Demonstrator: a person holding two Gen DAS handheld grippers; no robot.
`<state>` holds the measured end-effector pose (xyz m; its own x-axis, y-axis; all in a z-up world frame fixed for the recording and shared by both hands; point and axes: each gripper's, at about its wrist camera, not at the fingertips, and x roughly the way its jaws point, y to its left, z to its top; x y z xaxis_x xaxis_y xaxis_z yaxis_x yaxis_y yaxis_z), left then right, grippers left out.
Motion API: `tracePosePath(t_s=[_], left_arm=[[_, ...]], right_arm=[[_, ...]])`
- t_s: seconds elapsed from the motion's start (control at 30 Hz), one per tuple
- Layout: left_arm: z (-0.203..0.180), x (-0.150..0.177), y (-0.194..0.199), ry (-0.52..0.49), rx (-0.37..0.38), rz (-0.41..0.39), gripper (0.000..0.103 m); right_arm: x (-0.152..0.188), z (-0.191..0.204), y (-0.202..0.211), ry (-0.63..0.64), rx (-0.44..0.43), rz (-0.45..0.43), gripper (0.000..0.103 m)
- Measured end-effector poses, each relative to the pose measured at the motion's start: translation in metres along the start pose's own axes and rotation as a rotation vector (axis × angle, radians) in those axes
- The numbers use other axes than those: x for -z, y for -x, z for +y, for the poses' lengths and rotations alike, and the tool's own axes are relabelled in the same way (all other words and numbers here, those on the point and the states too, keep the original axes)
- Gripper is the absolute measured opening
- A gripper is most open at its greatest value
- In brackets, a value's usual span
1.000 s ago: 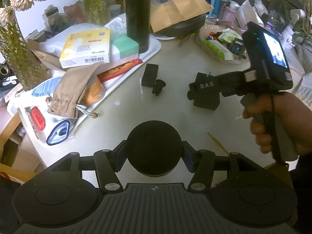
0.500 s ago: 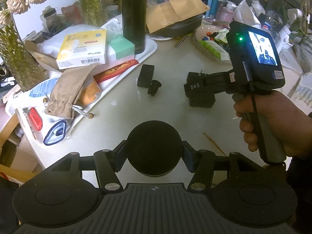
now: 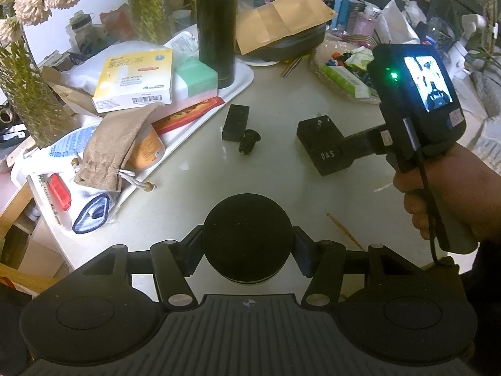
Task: Organize rigid objects
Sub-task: 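Carry the adapter with the right tool while the left tool carries the cylinder to the box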
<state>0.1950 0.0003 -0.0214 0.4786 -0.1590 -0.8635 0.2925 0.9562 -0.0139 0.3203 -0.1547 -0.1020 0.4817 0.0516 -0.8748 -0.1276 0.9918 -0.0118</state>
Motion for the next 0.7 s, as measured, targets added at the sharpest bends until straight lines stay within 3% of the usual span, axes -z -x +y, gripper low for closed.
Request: tracePosePath(t_s=[0.7], left_arm=[[-0.014,-0.004,0.017,-0.026,0.014,-0.026,0.057]], right_arm=[[0.022,-0.035,0.052,-0.017,-0.091,-0.089,0.056]])
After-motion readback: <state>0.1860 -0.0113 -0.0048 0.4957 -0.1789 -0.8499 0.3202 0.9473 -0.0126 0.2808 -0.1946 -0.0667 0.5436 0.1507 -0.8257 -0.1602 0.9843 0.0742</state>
